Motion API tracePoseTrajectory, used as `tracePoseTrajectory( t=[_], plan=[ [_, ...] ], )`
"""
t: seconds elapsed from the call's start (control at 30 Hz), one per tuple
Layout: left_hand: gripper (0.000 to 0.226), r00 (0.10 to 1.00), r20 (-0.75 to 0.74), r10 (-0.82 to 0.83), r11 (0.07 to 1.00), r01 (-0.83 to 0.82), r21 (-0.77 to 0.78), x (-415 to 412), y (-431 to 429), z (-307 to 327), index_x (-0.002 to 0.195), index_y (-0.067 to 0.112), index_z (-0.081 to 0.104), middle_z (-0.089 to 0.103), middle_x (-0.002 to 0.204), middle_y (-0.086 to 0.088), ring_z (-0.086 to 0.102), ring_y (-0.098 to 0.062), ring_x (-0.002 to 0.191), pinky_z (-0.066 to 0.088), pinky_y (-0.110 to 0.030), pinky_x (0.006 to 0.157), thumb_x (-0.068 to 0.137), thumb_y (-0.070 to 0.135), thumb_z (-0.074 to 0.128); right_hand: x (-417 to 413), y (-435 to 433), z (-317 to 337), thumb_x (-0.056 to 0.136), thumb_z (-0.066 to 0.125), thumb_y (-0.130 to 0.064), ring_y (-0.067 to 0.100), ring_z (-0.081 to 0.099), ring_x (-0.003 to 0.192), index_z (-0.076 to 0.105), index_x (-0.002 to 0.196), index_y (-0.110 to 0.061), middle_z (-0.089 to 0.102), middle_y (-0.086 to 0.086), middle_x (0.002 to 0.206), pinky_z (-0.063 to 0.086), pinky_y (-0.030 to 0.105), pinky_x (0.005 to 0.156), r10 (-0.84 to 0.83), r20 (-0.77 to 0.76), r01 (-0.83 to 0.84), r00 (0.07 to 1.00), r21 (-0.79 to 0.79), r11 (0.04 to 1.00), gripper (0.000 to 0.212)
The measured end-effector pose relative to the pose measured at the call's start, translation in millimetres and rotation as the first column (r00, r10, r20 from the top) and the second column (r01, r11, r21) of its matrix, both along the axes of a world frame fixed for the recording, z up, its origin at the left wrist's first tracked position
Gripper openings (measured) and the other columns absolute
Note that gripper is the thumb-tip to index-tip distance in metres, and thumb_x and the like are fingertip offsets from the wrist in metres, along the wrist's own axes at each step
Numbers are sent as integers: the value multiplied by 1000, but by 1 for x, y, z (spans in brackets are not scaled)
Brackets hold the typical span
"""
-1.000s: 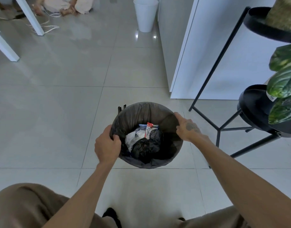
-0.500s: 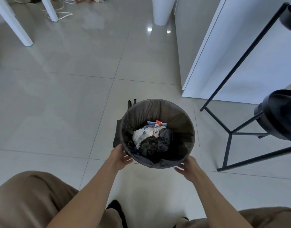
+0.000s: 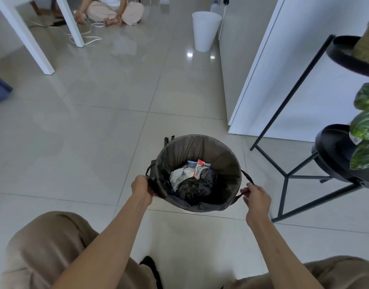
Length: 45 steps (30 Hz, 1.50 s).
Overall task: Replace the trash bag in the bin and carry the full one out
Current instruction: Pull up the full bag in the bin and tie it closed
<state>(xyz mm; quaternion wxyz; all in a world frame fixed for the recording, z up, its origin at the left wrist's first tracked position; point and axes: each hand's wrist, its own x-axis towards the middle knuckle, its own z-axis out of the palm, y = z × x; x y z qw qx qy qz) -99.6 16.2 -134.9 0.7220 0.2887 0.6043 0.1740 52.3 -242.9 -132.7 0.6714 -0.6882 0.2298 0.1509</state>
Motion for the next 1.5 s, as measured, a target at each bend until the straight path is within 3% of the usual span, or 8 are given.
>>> tracePoseTrajectory(
  t=[0.23, 0.43, 0.67, 0.8, 0.97, 1.17, 1.37, 1.5],
  plan=[
    [15, 992, 63, -112, 991, 106, 86, -5, 0, 34, 85, 4, 67, 70, 78, -10, 66, -29, 73, 55, -35, 54, 84, 18, 70, -9, 3, 29, 95, 63, -16, 20, 52, 64, 68, 88, -12, 54, 7, 64, 53, 42, 92, 107, 74, -103, 992, -52, 993, 10],
    [27, 912, -225, -343, 863, 401, 308, -19, -6, 30, 102, 6, 71, 74, 101, -15, 70, -31, 91, 61, -41, 76, 77, 6, 78, -8, 6, 59, 95, 64, -15, 16, 41, 57, 68, 103, -5, 51, 4, 68, 41, 27, 50, 280, 82, -275, 957, -63, 959, 14],
    [42, 845, -451, -286, 668, 514, 539, -31, -34, 34, 111, 16, 69, 67, 88, -4, 63, -21, 75, 54, -34, 61, 75, -3, 54, -7, 7, 88, 93, 56, 2, 12, 35, 54, 56, 132, -35, 53, 12, 84, 32, 24, 47, 740, 65, -742, 670, 94, 664, 54],
    [52, 782, -535, -320, 572, 610, 548, -30, -34, 39, 115, 24, 69, 69, 92, -2, 66, -29, 82, 61, -44, 70, 72, -1, 51, -11, 29, 111, 90, 62, 3, 13, 44, 59, 49, 144, -20, 57, 13, 87, 41, 28, 53, 823, 152, -837, 547, 81, 542, 61],
    [19, 913, -383, -138, 744, 351, 568, -28, -25, 60, 97, 15, 77, 75, 93, -5, 68, -25, 79, 57, -34, 64, 81, 23, 72, -12, 36, 135, 85, 63, -2, 16, 57, 70, 66, 123, -3, 61, 6, 82, 54, 31, 72, 719, 316, -768, 619, 432, 472, 37],
    [13, 956, -203, -211, 847, 282, 451, -30, -2, 91, 79, 9, 68, 67, 77, -7, 66, -23, 69, 43, -26, 58, 91, 11, 67, -12, 12, 138, 97, 60, -14, 25, 58, 72, 71, 95, -6, 60, 6, 69, 51, 45, 86, 617, 308, -672, 725, 116, 732, 14],
    [7, 932, 4, -362, 764, 294, 574, -29, -6, 138, 89, 0, 66, 56, 63, -8, 51, -22, 52, 50, -41, 70, 94, 4, 61, -22, 3, 157, 97, 56, -4, 28, 58, 77, 67, 100, -5, 60, 9, 75, 56, 41, 85, 529, 423, -653, 736, 238, 719, 11],
    [17, 760, -371, -534, 508, 639, 577, -37, -6, 162, 87, 3, 71, 58, 52, -9, 53, -23, 47, 50, -34, 62, 92, 19, 68, -21, -6, 161, 94, 53, 6, 24, 65, 83, 62, 126, -6, 65, 9, 89, 59, 39, 85, 513, 409, -650, 755, 357, 671, 35]
  ],
)
